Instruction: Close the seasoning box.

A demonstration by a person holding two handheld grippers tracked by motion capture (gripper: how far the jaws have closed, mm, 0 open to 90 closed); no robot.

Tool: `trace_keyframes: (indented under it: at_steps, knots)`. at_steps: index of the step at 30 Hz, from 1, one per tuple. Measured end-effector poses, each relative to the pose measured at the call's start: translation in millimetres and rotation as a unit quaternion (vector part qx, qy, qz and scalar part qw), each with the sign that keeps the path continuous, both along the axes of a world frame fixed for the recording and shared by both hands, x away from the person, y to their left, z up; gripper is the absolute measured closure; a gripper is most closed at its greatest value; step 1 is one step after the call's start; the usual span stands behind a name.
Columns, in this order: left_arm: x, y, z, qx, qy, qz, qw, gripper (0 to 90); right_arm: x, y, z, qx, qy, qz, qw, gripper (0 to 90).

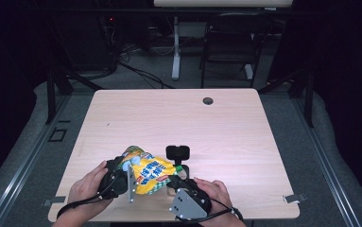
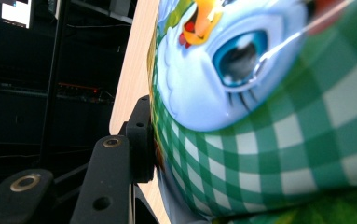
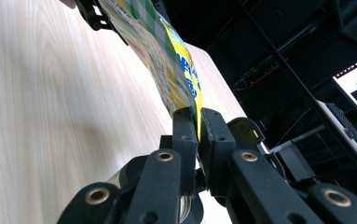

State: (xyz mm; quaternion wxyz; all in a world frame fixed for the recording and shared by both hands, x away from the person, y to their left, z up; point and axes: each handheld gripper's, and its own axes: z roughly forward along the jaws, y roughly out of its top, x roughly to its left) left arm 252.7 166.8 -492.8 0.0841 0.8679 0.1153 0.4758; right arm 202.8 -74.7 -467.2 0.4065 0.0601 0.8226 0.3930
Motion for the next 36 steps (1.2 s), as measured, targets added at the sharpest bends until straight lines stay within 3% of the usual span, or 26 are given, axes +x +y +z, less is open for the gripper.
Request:
trace_keyframes:
  at_steps: [25,36]
  knots:
    - [-2.9,-3.1,0.0,0.046,-0.024,-0.005,0.9987,57.3,-5.7,2.8,-13.6,-0.023,-0.020,-0.007,0.9995,90.0]
    - [-3.9,-4.1,-0.7,0.057,-0.029,-0.003,0.9979,57.3,-6.0,3.1,-19.0,-0.013,-0.021,-0.009,0.9997,90.0]
